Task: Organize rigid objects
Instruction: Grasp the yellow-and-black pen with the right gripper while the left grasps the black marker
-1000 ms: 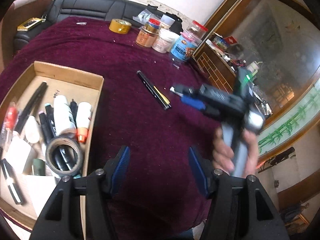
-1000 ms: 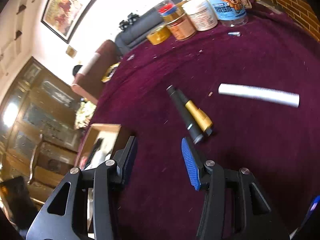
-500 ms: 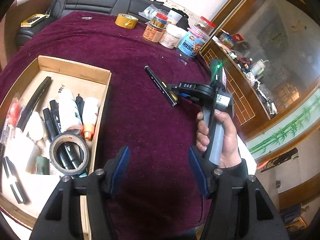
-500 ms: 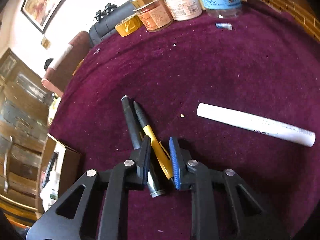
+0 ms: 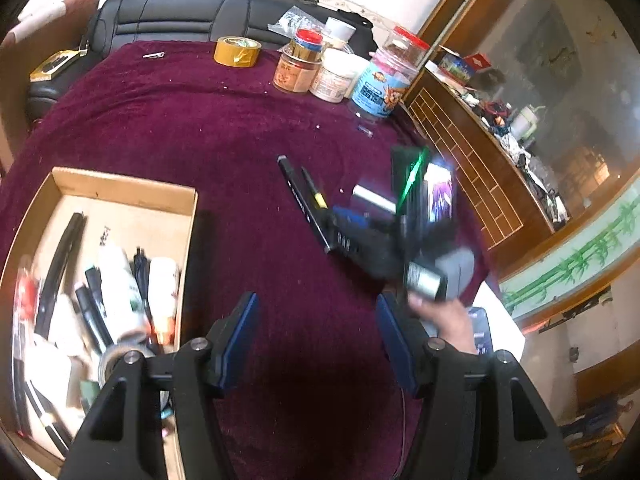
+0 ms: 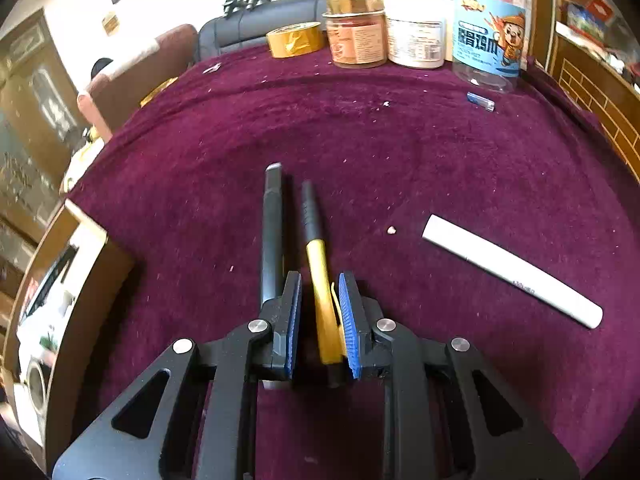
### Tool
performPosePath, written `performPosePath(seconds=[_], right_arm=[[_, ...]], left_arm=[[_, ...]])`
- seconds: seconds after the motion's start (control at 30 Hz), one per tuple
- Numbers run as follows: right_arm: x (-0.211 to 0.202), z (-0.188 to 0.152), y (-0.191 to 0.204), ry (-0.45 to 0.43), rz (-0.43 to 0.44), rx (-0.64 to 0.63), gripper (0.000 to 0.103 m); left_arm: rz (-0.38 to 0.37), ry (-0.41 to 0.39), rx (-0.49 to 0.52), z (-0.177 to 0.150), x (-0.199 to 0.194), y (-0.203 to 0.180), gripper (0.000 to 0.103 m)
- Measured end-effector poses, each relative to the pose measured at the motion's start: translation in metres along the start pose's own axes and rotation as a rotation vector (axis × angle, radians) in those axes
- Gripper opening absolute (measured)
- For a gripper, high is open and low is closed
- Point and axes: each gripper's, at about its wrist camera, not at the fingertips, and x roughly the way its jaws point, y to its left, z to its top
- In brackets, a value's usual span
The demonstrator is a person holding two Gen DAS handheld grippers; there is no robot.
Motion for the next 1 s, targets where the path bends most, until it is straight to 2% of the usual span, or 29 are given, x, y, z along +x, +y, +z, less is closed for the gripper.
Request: performPosePath(seconds=[0.07,0.2,0.33,0.4,0.57,0.63,0.7,0.77,0.8,0.9,1.0], right_arm=[[-0.002,-0.001,-0.001,0.006,0.003,0.014,0.011],[-0.009,-0.003,-0.025,0.002,0.053,0.158,0.011],[-0.018,-0.011,-0.059,-0.017,0.180,0.327,0.011],[-0.017,-0.015,-0.074,-0.013,0.205,0.403,0.011],[-0.012,-0.016,-0.078,0.001,0.224,0.434,0.011],[-0.011,-0.016,-0.076,0.000,0.225,0.432,0.011],[-0.009,-0.016,-0.077,-0.001,0.235,0.442,0.011],[-0.009,-0.015,-0.081,-0.001,0.245,0.448,0.011],[-0.009,-0.016,-0.081,-0.002,0.251,0.452,0.011],[-0.010,-0.016,-0.078,-0.008,0.243,0.439,0.011],[-0.007,-0.013,-0.070,-0.009,0.267,0.414,0.011]], left_arm=[[0.005,0.014,0.001,0.009,0.008,0.000,0.060],[0.006,0.074,-0.012,0.024,0.037,-0.003,0.060],[0.035,0.142,-0.035,0.041,0.080,-0.006,0.060],[0.053,0.152,-0.042,0.051,0.097,-0.009,0.060],[0.094,0.192,-0.066,0.074,0.143,-0.014,0.059],[0.135,0.190,-0.053,0.079,0.158,-0.015,0.054],[0.183,0.194,-0.031,0.082,0.169,-0.017,0.032],[0.215,0.212,-0.030,0.082,0.181,-0.011,0.021],[0.222,0.188,-0.032,0.082,0.178,-0.009,0.017],[0.218,0.203,-0.032,0.078,0.171,-0.003,0.014],[0.219,0.231,-0.015,0.056,0.151,0.000,0.014]])
